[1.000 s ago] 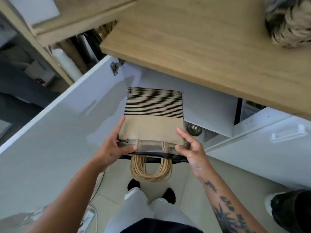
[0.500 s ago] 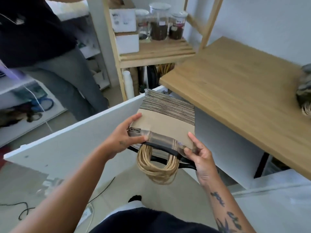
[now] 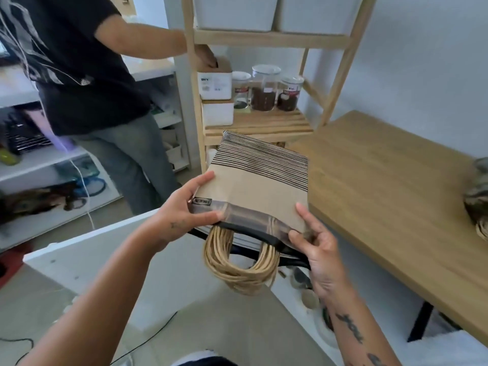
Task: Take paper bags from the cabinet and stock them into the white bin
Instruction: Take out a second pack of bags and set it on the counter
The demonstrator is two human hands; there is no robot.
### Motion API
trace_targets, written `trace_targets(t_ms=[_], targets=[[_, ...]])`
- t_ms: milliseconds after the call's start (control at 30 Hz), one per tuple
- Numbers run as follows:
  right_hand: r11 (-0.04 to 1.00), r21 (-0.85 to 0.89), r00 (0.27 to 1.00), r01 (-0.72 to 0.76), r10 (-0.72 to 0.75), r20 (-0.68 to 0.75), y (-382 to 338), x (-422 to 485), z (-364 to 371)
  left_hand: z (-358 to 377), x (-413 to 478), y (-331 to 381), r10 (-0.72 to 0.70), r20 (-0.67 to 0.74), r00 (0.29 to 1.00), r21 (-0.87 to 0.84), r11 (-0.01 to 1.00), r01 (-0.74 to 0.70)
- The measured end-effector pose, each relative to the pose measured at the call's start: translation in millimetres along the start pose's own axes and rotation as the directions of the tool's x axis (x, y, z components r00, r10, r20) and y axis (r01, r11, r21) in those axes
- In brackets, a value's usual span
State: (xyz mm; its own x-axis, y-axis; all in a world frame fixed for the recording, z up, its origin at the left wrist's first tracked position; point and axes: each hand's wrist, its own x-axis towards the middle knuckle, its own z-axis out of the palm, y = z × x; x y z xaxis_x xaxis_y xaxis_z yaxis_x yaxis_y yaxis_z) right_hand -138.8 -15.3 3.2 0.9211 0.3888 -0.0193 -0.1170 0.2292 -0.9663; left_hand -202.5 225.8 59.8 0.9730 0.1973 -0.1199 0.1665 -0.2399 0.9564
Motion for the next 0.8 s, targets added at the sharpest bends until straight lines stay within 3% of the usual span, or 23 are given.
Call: trace_targets(t_ms=[200, 500, 800], targets=[[0.999, -0.013, 0.997, 0.048, -0.049, -0.055, -18, 25, -36, 30, 38, 20, 0.01, 0.034, 0.999, -0.02, 1.0, -0.009], [0.997, -0.071, 0.958, 0.041, -0.06, -0.279, -34, 61, -110, 101, 141, 28, 0.048, 0.233, 0.971, -0.01, 0.999, -0.047], [0.991, -0.133, 0.822, 0.005, -0.08, -0.563, -57, 129, -183, 181, 293, 46, 0.085, 0.501, 0.861, 0.017, 0.994, -0.108]])
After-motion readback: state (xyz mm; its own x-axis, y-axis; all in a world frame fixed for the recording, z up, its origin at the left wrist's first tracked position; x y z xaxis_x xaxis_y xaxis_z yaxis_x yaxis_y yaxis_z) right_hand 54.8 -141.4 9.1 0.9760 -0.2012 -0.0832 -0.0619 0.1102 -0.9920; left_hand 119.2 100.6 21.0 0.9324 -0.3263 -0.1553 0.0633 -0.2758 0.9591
